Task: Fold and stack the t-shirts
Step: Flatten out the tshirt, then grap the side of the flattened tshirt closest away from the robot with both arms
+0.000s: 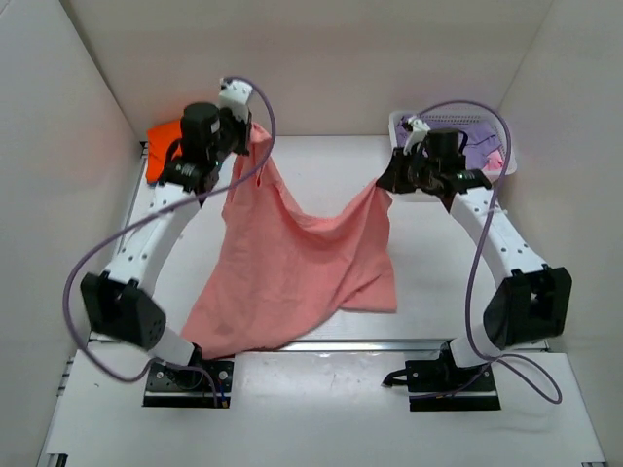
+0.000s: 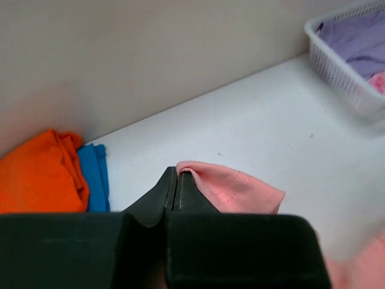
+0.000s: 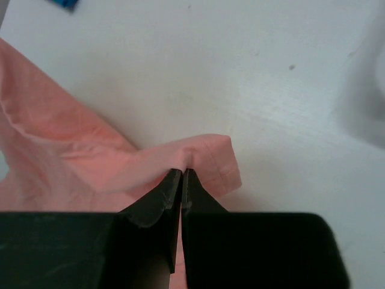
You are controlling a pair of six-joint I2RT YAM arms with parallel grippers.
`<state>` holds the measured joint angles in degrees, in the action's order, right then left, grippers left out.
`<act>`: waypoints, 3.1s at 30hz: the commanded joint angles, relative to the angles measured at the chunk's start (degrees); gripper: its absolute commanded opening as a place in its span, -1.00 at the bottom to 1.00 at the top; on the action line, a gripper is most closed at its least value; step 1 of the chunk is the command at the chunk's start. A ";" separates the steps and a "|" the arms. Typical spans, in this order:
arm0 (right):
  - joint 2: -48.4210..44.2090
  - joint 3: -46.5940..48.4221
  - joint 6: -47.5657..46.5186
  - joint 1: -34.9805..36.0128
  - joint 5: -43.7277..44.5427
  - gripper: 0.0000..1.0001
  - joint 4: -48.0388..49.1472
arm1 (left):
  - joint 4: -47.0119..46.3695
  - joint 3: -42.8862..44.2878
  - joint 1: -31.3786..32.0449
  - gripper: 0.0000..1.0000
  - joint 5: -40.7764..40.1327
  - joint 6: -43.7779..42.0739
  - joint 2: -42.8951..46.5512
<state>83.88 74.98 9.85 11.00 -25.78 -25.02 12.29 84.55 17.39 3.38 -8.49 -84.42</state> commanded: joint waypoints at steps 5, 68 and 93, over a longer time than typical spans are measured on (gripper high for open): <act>-1.08 28.44 -7.83 1.48 9.98 -0.99 -1.44 | 0.89 35.85 -10.44 -1.00 7.34 7.25 -4.71; -20.17 -38.77 14.40 -1.96 22.61 0.43 -14.27 | 13.46 -47.38 -10.26 -1.00 -12.00 26.16 5.94; -16.64 -35.70 14.24 2.44 21.21 -1.00 -23.05 | 43.68 -32.88 -4.02 -1.00 -3.64 22.12 27.02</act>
<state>68.99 35.94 25.69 13.72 -2.48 -44.56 49.69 49.30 13.21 -2.90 13.78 -60.20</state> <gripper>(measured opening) 0.008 0.022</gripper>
